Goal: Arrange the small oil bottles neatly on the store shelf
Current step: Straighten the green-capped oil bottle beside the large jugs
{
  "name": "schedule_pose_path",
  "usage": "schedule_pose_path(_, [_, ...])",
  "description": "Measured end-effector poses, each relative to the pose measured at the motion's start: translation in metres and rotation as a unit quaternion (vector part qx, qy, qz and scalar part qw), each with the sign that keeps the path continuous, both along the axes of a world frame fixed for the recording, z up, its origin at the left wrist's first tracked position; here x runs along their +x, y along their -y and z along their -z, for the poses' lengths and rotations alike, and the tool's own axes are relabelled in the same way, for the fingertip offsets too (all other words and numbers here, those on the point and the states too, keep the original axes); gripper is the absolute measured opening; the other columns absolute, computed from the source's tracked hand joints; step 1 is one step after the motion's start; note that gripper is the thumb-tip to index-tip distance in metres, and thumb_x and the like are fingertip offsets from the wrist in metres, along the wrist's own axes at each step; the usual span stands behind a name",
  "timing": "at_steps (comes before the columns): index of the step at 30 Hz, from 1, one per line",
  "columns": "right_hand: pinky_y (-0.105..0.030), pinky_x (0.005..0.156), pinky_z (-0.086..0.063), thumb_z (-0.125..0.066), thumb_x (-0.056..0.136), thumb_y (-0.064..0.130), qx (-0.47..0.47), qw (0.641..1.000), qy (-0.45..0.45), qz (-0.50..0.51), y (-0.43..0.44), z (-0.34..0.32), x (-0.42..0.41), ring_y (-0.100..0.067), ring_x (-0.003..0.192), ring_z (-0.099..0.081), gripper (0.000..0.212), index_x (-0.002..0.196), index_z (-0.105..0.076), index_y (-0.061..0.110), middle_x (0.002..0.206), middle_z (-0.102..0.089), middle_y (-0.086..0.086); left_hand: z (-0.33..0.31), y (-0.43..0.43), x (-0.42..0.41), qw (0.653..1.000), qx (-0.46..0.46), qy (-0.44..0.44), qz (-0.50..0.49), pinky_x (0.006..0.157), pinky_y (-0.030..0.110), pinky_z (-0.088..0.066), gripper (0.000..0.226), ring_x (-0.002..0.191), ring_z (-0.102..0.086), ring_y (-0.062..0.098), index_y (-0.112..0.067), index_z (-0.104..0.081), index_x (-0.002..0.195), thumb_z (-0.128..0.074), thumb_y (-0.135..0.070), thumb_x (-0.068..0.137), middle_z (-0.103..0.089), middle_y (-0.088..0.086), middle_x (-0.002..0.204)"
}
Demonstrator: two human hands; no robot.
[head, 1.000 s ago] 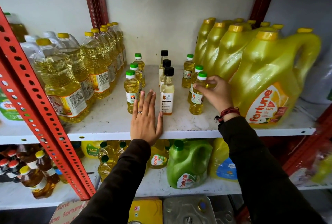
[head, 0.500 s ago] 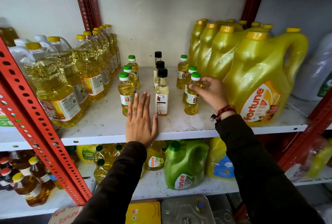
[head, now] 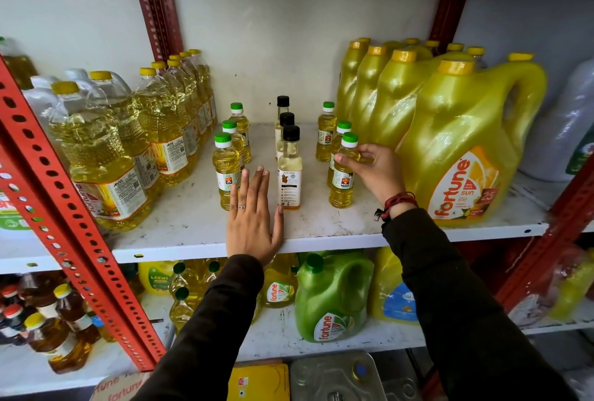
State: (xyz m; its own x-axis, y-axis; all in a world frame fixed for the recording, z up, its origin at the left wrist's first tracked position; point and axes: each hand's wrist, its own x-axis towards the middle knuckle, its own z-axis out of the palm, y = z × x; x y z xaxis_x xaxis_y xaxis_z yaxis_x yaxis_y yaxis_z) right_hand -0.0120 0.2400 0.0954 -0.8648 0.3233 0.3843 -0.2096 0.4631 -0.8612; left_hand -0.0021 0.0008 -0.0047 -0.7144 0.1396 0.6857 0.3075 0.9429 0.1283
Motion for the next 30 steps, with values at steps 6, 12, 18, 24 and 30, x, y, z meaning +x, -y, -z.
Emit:
schedule_pose_path(6, [-0.015,0.08,-0.045,-0.084,0.076,0.03,0.012,0.998,0.013,-0.056,-0.012,-0.004,0.012,-0.006,0.098,-0.063,0.041,0.112,-0.073,0.014,0.105,-0.07,0.004,0.0,0.0,0.0,1.0,0.001,0.001,-0.003,0.129,0.036,0.01,0.073,0.16,-0.001,0.025,-0.008,-0.021,0.163,-0.034,-0.046,0.103,-0.012,0.009,0.172])
schedule_pose_path(12, [-0.034,0.099,-0.053,-0.084,0.075,0.03,0.021,0.995,0.029,-0.091,-0.029,-0.002,0.028,-0.012,0.11,-0.065,0.044,0.116,-0.072,0.017,0.119,-0.073,-0.004,0.0,0.0,0.001,1.0,0.009,-0.006,-0.001,0.129,0.036,0.009,0.072,0.16,-0.002,0.026,-0.007,-0.022,0.163,-0.033,-0.045,0.103,-0.014,0.01,0.171])
schedule_pose_path(18, [-0.046,0.105,-0.052,-0.083,0.074,0.036,0.027,0.992,0.04,-0.12,-0.038,-0.005,0.05,-0.015,0.118,-0.064,0.03,0.102,-0.072,0.035,0.117,-0.072,0.0,-0.001,-0.001,0.002,1.0,0.014,-0.004,0.001,0.129,0.037,0.01,0.072,0.16,-0.002,0.026,-0.006,-0.021,0.163,-0.035,-0.043,0.103,-0.012,0.01,0.171])
schedule_pose_path(24, [-0.05,0.105,-0.052,-0.083,0.074,0.034,0.019,0.99,0.044,-0.136,-0.039,-0.008,0.061,-0.015,0.118,-0.064,0.024,0.093,-0.071,0.042,0.106,-0.071,0.012,-0.001,0.0,0.003,1.0,0.015,0.002,-0.001,0.129,0.036,0.01,0.072,0.16,0.0,0.025,-0.006,-0.02,0.163,-0.035,-0.044,0.103,-0.009,0.008,0.172])
schedule_pose_path(30, [-0.05,0.106,-0.051,-0.084,0.073,0.035,0.017,0.99,0.051,-0.131,-0.038,-0.009,0.062,-0.015,0.118,-0.064,0.028,0.098,-0.07,0.039,0.11,-0.07,0.008,-0.002,0.0,0.004,1.0,0.016,0.01,0.002,0.129,0.037,0.01,0.073,0.16,0.001,0.024,-0.007,-0.019,0.163,-0.034,-0.044,0.103,-0.009,0.009,0.172])
